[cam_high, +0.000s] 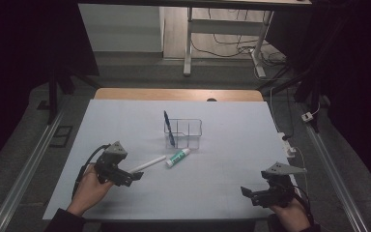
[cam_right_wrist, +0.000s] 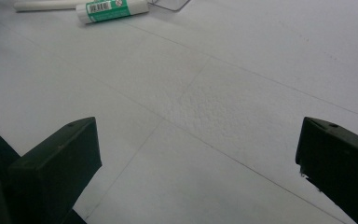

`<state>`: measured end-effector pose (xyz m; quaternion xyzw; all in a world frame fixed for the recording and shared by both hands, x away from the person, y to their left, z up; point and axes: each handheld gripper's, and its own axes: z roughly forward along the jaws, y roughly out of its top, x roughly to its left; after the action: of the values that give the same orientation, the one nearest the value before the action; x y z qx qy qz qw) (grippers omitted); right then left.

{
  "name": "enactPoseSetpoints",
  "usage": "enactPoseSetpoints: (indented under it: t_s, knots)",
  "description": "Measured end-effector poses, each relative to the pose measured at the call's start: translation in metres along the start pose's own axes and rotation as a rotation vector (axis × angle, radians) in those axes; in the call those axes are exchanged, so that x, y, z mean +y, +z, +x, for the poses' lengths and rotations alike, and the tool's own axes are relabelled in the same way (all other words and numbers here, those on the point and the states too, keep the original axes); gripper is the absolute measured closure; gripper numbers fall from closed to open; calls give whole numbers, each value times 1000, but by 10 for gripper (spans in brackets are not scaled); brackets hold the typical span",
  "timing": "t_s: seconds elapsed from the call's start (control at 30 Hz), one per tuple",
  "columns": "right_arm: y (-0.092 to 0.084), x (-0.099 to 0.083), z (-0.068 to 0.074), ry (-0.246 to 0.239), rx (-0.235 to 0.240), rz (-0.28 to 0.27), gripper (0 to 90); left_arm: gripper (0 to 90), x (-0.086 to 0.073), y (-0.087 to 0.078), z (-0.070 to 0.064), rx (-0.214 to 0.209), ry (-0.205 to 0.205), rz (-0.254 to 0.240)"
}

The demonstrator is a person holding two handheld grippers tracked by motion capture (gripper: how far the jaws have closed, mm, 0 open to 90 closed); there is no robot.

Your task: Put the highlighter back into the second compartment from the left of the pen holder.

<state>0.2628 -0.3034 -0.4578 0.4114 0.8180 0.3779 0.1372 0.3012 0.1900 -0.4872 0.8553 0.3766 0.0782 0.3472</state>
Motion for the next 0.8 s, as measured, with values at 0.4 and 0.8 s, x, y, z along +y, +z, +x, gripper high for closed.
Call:
enactPoseSetpoints:
  t_s: [0.4, 0.8]
  knots:
    - [1, 0, 0, -3, 6, 8, 0, 0, 32, 40, 14, -35, 95, 74]
    - [1, 0, 0, -7, 8, 11, 0, 20, 51, 81, 15, -47, 151, 173]
